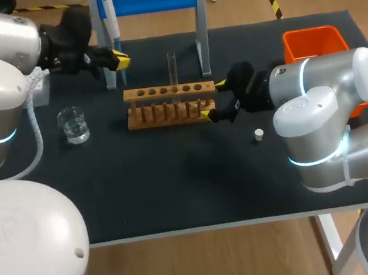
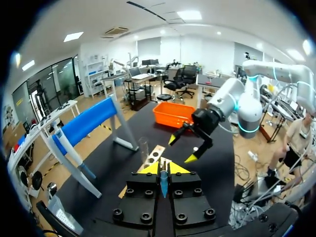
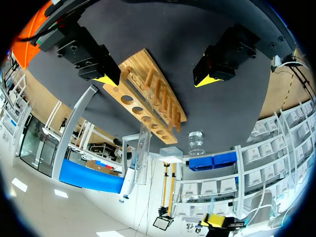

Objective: Invert the test tube, pick up the pipette, mount the tip to pipette, aspirate from beaker and dispense into the tube, eject the tip, return the pipette, and cap with the stopper.

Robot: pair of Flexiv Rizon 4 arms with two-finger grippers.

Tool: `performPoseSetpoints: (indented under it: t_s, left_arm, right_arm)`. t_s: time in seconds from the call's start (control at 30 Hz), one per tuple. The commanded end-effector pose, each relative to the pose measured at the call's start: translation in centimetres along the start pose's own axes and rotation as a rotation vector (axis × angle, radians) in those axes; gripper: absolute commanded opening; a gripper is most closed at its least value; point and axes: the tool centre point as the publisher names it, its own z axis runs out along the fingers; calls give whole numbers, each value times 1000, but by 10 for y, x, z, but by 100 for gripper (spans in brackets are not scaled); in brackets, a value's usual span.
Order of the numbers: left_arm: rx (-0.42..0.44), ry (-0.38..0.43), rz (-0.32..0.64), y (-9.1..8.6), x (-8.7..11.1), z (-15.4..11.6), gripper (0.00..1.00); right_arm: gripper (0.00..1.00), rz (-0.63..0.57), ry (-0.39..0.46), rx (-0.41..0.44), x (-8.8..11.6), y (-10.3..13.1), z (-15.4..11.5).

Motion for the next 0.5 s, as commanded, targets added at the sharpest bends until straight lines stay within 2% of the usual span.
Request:
performPoseSetpoints:
  t_s: [0.03,0.2,0.5]
  left_arm:
    - [-55,17,6,-10,12,3,0]
    - [-35,65,44,-21,34,17,0]
    - [1,138,60,-35,64,42,0]
  right_arm:
    - [100,0,0,0,0,0,0]
    - [100,0,0,0,0,0,0]
    - [100,0,0,0,0,0,0]
